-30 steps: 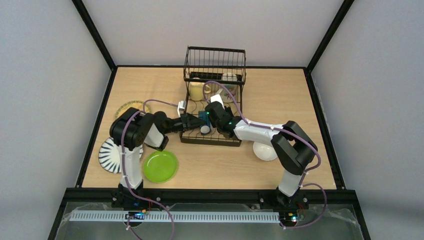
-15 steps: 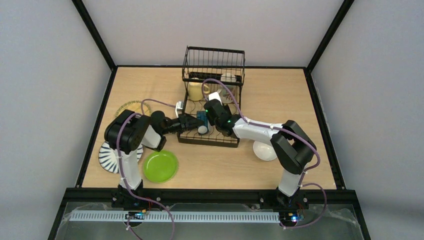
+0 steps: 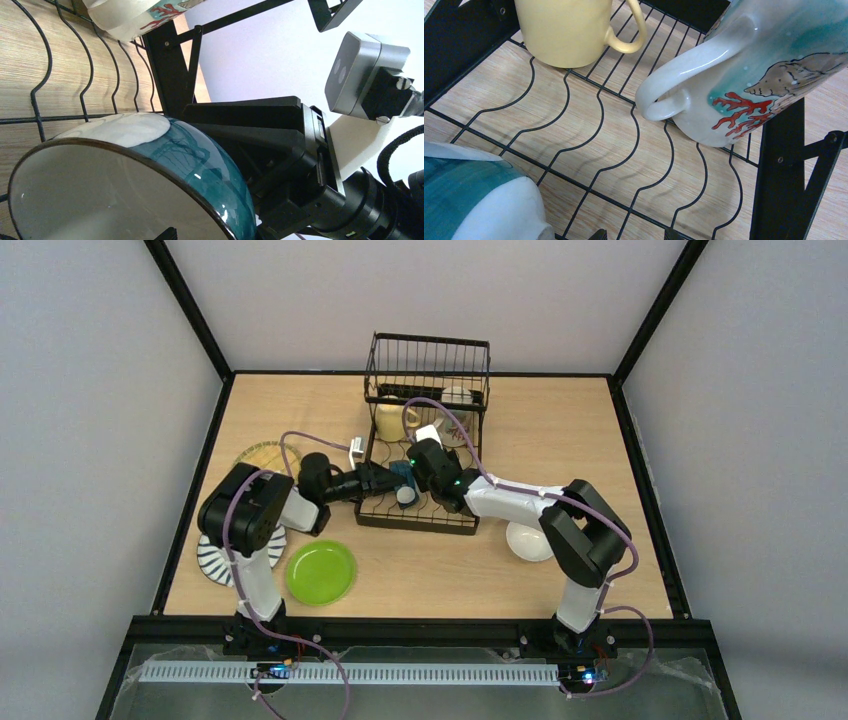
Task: Load the mixed dishes into the dish rack
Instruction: Insert the bowl into the dish rack.
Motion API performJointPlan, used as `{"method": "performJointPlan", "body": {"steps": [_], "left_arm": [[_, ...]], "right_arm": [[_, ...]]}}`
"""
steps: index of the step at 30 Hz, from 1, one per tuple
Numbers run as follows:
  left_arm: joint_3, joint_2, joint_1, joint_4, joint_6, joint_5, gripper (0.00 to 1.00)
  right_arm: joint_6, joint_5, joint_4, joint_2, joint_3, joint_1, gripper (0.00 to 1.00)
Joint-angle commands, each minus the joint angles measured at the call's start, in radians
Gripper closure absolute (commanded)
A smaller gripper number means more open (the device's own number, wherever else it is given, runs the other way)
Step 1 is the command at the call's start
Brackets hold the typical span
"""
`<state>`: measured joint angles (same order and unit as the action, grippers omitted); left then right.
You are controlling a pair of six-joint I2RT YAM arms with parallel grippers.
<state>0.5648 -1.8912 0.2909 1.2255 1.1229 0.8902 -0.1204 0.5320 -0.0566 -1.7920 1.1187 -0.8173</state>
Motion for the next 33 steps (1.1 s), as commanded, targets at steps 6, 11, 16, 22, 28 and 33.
{"method": "performJointPlan", "body": {"steps": [6, 11, 16, 22, 28, 33], "left_arm": [[0.011, 0.042, -0.013, -0.138, -0.084, -0.030, 0.13], [0.026, 0.072, -0.013, -0.219, -0.129, -0.028, 0.12], [0.030, 0.084, -0.014, -0.256, -0.146, -0.024, 0.10], [0.030, 0.131, -0.017, -0.348, -0.197, -0.028, 0.10], [0.028, 0.188, -0.029, -0.451, -0.252, -0.031, 0.09], [0.029, 0.214, -0.038, -0.496, -0.269, -0.030, 0.09]], "right_arm": [[-0.016, -0.015, 0.028, -0.009, 0.022, 0.000, 0.36], [-0.019, -0.019, 0.026, -0.010, 0.023, -0.001, 0.36], [-0.022, -0.019, 0.024, -0.007, 0.023, -0.001, 0.36], [-0.024, -0.022, 0.020, 0.001, 0.021, -0.001, 0.36], [-0.031, -0.024, 0.015, 0.009, 0.020, -0.002, 0.36], [-0.039, -0.024, 0.009, 0.012, 0.018, -0.003, 0.36]]}}
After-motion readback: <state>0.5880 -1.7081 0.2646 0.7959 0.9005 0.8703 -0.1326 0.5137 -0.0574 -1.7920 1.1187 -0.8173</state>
